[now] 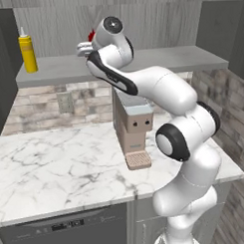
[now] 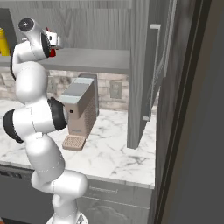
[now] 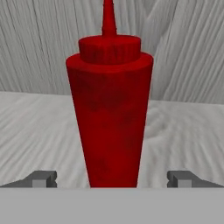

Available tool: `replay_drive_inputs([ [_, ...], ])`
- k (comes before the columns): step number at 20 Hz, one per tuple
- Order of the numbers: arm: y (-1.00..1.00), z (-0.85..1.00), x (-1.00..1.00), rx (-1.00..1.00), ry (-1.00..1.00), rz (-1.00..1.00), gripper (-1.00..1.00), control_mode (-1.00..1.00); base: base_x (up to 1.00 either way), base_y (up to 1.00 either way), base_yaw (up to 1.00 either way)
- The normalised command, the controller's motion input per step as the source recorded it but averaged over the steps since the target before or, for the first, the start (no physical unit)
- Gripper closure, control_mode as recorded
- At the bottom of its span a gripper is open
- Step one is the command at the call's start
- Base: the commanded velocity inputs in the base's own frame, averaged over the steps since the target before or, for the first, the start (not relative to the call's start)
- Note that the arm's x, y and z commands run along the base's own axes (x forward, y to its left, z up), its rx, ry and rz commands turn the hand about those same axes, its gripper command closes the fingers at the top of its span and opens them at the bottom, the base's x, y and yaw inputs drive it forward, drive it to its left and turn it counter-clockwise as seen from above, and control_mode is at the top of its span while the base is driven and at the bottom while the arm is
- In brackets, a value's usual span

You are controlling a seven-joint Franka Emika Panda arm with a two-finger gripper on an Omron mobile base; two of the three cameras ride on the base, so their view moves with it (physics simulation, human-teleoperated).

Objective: Take 2 condiments from the cabinet and move them on the counter near the stove.Make sure the condiments are lined up with each other, next to each other.

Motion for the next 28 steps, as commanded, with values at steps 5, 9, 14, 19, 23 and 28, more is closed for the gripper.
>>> replay_drive_inputs([
  [5, 0.06, -0.01, 0.19, 0.00, 0.02, 0.00, -1.00, -1.00, 0.00, 0.00, 0.00],
  [9, 0.00, 0.00, 0.19, 0.00, 0.02, 0.00, -1.00, -1.00, 0.00, 0.00, 0.00],
  [14, 0.00, -0.01, 0.16, 0.00, 0.03, 0.00, -1.00, -1.00, 0.00, 0.00, 0.00],
  [19, 0.10, -0.01, 0.09, 0.00, 0.01, 0.00, 1.00, -1.00, 0.00, 0.00, 0.00],
  [23, 0.01, 0.00, 0.00, 0.00, 0.01, 0.00, 1.00, -1.00, 0.00, 0.00, 0.00],
  [28, 0.00, 0.00, 0.00, 0.00, 0.00, 0.00, 1.00, -1.00, 0.00, 0.00, 0.00],
])
